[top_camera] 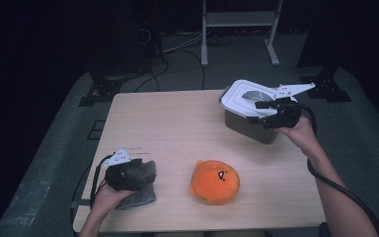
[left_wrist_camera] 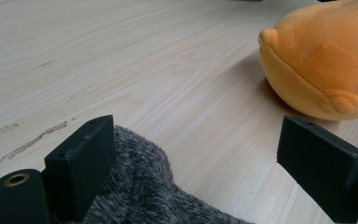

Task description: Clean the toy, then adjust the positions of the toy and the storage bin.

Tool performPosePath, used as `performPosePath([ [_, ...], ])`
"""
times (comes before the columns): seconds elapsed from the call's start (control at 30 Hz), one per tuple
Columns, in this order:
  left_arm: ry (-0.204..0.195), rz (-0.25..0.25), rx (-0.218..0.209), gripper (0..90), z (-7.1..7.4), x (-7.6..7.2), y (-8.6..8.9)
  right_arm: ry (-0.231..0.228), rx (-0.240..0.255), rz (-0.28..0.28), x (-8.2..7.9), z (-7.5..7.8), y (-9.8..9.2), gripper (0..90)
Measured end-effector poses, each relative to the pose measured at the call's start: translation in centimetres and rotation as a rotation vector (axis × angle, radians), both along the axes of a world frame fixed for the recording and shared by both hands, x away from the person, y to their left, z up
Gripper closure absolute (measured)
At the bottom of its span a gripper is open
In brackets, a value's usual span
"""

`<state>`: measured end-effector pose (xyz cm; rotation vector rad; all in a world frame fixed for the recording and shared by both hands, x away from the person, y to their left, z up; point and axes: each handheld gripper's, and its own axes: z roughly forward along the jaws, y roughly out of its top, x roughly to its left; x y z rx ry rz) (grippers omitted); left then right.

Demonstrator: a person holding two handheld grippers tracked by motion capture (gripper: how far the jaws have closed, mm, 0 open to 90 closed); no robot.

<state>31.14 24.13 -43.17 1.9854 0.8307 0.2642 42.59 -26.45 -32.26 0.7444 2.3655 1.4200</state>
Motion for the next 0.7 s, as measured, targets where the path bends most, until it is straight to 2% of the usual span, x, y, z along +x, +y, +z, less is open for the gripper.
performPosePath([
  [0.3,0.001,-0.003,-0.006,10.7,0.0,-0.1,0.0,-0.001,0.002,-0.017,0.6,-0.1,-0.4,25.3],
  [0.43,0.006,-0.002,-0.011,10.7,-0.1,0.2,0.0,0.007,-0.005,-0.02,1.0,-0.2,-0.4,25.3],
  [0.7,0.004,-0.015,-0.016,10.5,-0.1,0.6,-0.2,-0.006,-0.003,-0.034,1.8,0.0,-1.0,25.3],
])
